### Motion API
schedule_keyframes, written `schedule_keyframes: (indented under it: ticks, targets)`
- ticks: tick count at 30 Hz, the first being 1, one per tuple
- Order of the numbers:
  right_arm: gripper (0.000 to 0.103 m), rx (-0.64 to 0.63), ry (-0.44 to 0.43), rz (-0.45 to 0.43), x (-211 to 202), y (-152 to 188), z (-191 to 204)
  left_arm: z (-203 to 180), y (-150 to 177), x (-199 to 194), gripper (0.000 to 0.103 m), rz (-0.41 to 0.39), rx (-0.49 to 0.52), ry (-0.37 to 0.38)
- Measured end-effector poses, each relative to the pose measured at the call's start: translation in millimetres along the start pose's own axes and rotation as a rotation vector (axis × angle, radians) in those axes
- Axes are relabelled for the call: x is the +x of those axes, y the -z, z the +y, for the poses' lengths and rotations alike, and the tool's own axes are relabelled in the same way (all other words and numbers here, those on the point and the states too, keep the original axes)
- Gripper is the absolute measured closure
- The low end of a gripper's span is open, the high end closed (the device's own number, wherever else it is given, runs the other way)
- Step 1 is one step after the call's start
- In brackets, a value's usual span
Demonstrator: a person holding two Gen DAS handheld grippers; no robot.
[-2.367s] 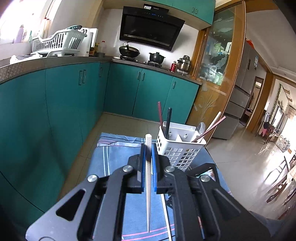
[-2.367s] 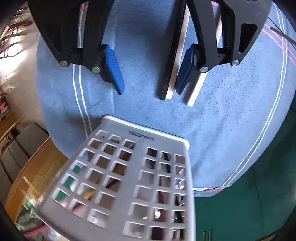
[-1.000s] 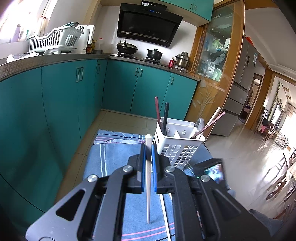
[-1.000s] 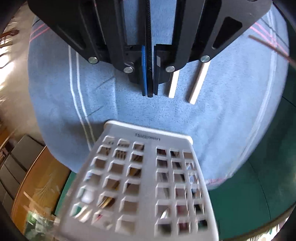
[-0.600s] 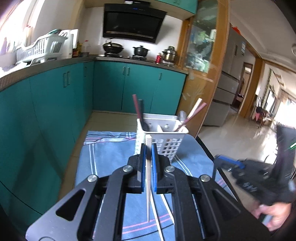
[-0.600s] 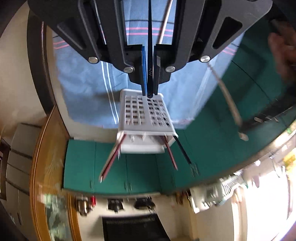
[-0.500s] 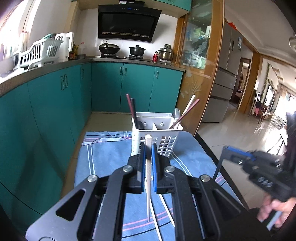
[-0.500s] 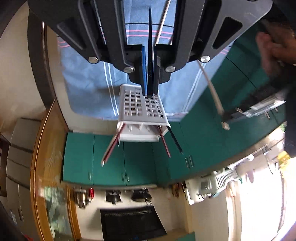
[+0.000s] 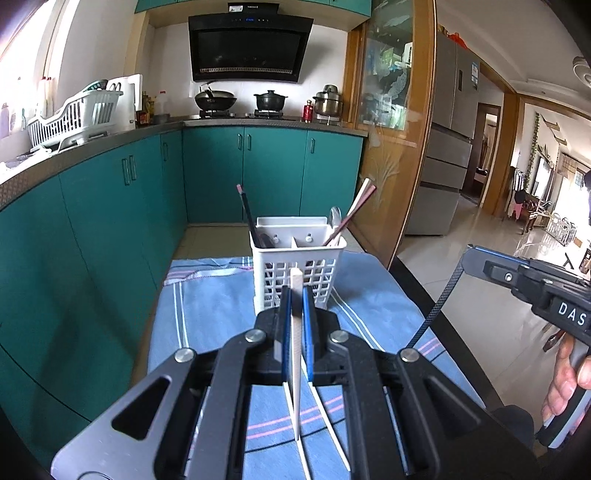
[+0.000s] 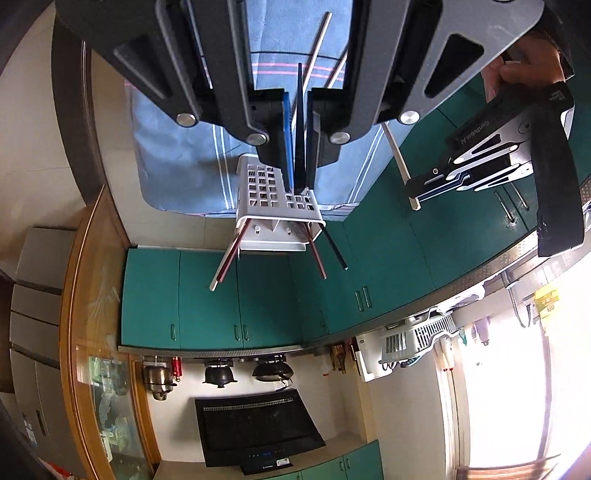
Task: Organize utensils
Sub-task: 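Lift the held chopsticks and carry them over the holder with both tools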
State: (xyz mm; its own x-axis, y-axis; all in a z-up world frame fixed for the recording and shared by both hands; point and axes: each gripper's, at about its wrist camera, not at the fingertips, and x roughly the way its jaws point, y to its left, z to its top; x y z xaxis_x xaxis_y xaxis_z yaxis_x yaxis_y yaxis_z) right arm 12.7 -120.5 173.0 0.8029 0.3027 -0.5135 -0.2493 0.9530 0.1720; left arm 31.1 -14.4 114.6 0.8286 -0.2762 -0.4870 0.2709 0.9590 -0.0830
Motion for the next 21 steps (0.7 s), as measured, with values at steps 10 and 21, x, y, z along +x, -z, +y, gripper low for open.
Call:
schedule_keyframes:
  ticks: [10,21]
  targets:
    - [0.096,-0.005,-0.028,0.006,-1.7,-4.1,-9.8,-8.1,-9.8,1.5,0.097,0.011,-0.012,0.012]
    - [0.097,-0.052,-0.036,-0.127,4.6,-123.8,-11.5,-3.1,-151.2,-9.6,0.097,-0.164,-0.079,0.065]
